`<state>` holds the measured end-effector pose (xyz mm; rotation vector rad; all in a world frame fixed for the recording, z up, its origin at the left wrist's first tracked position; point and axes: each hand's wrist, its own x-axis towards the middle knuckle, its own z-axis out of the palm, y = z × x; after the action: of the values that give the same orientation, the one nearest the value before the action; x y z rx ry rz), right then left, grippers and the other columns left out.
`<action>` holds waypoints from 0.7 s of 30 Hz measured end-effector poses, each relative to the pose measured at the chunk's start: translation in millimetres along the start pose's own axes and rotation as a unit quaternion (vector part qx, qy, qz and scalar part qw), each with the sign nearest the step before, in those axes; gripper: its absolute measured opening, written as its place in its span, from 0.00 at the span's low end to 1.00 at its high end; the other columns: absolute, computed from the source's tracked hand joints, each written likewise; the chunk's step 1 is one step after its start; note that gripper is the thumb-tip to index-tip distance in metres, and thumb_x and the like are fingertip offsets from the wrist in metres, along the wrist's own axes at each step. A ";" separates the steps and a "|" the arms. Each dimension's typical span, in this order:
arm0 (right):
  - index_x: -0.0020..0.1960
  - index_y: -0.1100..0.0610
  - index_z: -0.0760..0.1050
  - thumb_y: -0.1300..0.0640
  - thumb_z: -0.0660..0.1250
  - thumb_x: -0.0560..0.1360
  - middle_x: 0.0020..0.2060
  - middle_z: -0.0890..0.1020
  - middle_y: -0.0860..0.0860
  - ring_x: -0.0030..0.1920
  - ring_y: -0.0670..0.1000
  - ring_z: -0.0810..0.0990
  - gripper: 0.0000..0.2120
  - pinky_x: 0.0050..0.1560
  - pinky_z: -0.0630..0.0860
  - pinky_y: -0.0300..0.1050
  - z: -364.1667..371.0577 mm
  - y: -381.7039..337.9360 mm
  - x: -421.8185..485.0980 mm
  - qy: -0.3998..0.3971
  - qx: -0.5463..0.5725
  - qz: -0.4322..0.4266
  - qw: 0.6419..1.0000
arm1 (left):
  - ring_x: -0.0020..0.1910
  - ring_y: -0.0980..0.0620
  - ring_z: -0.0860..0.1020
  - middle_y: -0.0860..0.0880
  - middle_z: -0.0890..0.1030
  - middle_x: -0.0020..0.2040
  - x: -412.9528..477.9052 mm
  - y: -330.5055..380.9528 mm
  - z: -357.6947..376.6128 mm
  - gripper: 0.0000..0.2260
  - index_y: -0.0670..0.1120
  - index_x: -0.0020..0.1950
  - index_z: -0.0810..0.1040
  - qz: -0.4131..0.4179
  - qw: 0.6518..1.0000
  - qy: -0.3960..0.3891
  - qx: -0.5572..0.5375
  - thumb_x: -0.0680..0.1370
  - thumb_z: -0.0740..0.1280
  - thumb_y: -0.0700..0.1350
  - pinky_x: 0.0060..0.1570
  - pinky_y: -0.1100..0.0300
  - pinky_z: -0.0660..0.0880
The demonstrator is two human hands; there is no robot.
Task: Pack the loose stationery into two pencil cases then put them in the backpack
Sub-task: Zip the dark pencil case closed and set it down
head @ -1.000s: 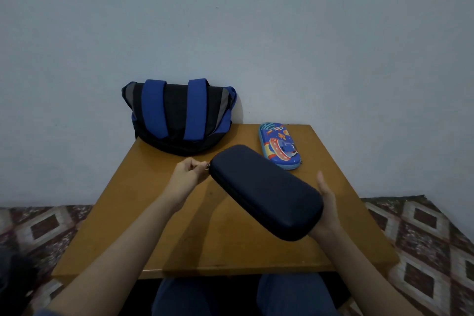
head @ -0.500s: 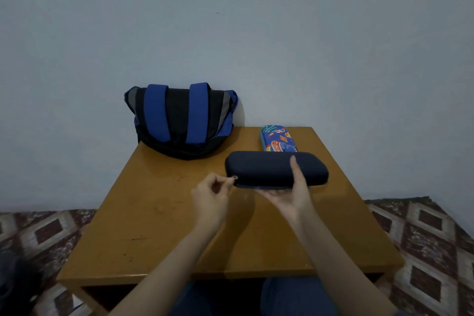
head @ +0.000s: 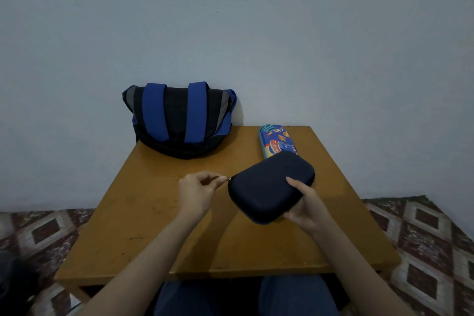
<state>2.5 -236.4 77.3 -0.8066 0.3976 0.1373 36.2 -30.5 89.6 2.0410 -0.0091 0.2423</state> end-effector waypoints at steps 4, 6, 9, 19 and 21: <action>0.62 0.56 0.69 0.60 0.66 0.74 0.57 0.79 0.55 0.57 0.56 0.77 0.17 0.47 0.78 0.53 0.1 0.7 -2.3 -0.010 -0.007 -0.001 1.000 | 0.45 0.56 0.79 0.51 0.83 0.41 5.3 6.9 -2.0 0.05 0.44 0.46 0.84 -0.003 0.999 -0.023 -0.022 0.72 0.71 0.43 0.51 0.61 0.74; 0.63 0.56 0.68 0.60 0.65 0.74 0.56 0.79 0.56 0.55 0.56 0.78 0.18 0.45 0.77 0.53 2.9 0.4 -1.9 0.002 -0.007 -0.007 1.000 | 0.51 0.55 0.79 0.50 0.83 0.50 6.2 9.1 -3.0 0.10 0.44 0.52 0.83 0.039 0.999 -0.023 0.028 0.74 0.70 0.46 0.53 0.63 0.73; 0.63 0.57 0.66 0.59 0.66 0.75 0.53 0.78 0.56 0.51 0.56 0.78 0.18 0.43 0.76 0.53 6.9 0.6 0.9 0.029 -0.009 -0.013 0.999 | 0.67 0.58 0.68 0.55 0.72 0.67 -3.5 14.8 -1.8 0.25 0.50 0.68 0.72 0.178 0.976 -0.082 0.096 0.74 0.68 0.56 0.67 0.63 0.62; 0.65 0.56 0.67 0.49 0.67 0.74 0.54 0.80 0.59 0.50 0.57 0.81 0.23 0.44 0.80 0.52 15.4 -6.5 -2.6 0.047 -0.127 -0.090 0.987 | 0.57 0.46 0.79 0.45 0.78 0.61 -27.6 11.2 36.9 0.34 0.44 0.69 0.70 0.396 0.876 -0.065 0.268 0.65 0.78 0.46 0.51 0.53 0.79; 0.63 0.55 0.69 0.45 0.65 0.74 0.51 0.82 0.58 0.50 0.55 0.82 0.21 0.46 0.79 0.50 18.0 -8.2 -7.8 0.043 -0.191 -0.121 0.973 | 0.58 0.53 0.76 0.50 0.76 0.61 -22.7 18.4 34.0 0.26 0.46 0.69 0.69 0.273 0.952 -0.055 0.129 0.72 0.72 0.44 0.55 0.59 0.76</action>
<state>2.9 -228.7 97.1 -1.2368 0.3557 -0.0521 17.6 -71.2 86.6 2.2750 -0.6499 0.4941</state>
